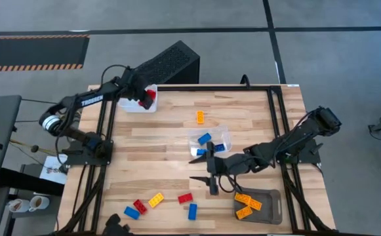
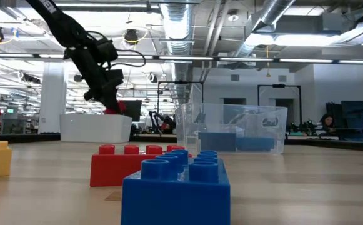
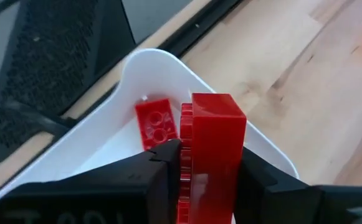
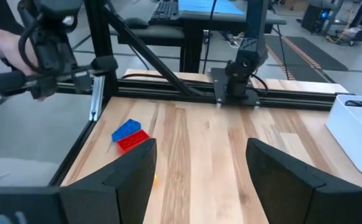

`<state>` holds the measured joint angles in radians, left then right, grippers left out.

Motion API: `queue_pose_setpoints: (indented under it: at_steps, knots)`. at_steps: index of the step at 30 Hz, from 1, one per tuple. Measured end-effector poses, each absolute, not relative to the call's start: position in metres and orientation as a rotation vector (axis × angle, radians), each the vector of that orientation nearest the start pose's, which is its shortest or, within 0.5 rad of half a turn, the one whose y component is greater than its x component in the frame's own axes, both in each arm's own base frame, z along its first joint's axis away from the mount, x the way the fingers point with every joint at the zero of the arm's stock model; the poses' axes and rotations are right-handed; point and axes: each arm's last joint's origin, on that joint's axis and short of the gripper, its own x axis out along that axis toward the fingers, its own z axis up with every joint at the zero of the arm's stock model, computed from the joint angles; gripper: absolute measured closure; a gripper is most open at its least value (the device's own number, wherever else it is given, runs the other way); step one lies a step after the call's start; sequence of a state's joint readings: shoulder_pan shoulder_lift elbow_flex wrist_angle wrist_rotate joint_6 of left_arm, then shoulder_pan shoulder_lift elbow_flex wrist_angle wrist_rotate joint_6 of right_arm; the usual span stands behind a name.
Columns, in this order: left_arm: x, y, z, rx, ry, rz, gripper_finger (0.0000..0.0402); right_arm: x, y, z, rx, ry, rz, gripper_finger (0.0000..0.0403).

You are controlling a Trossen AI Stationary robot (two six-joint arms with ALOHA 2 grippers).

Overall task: Sort & place blocks by color
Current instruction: Put the red game piece into the white bin, then put the yellow game piece into the black bin

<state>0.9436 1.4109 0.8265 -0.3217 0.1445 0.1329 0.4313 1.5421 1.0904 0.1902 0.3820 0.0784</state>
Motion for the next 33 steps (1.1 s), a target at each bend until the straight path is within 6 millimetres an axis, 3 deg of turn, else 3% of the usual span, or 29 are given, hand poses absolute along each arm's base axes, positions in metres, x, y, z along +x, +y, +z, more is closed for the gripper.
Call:
queue_pose_setpoints:
  at_steps: [4, 9, 13, 16, 20, 24, 29, 33]
  knots:
    - [0.167, 0.222, 0.195, -0.373, 0.863, 0.659, 0.0293, 0.323, 0.137, 0.29, -0.021, 0.242, 0.038, 0.0133]
    - [0.164, 0.224, 0.2, -0.343, 0.872, 0.693, 0.0233, 0.323, 0.136, 0.29, 0.008, 0.243, 0.027, 0.0133]
    - [0.16, 0.221, 0.222, -0.288, 0.797, 0.705, 0.0202, 0.324, 0.132, 0.289, 0.12, 0.246, -0.028, 0.0133]
    - [0.155, 0.211, 0.251, -0.243, 0.631, 0.712, 0.0198, 0.326, 0.121, 0.286, 0.193, 0.259, -0.15, 0.0133]
    - [0.143, 0.178, 0.288, -0.203, 0.366, 0.585, 0.0197, 0.329, 0.104, 0.28, 0.174, 0.304, -0.259, 0.0133]
    - [0.128, 0.132, 0.302, -0.158, 0.201, 0.488, 0.0196, 0.335, 0.082, 0.279, 0.224, 0.305, -0.33, 0.0133]
    - [0.113, 0.084, 0.281, -0.167, 0.014, 0.38, 0.0196, 0.342, 0.043, 0.279, 0.283, 0.282, -0.448, 0.0133]
    - [0.103, 0.061, 0.257, -0.215, -0.139, 0.296, 0.0196, 0.346, 0.003, 0.278, 0.388, 0.271, -0.507, 0.0133]
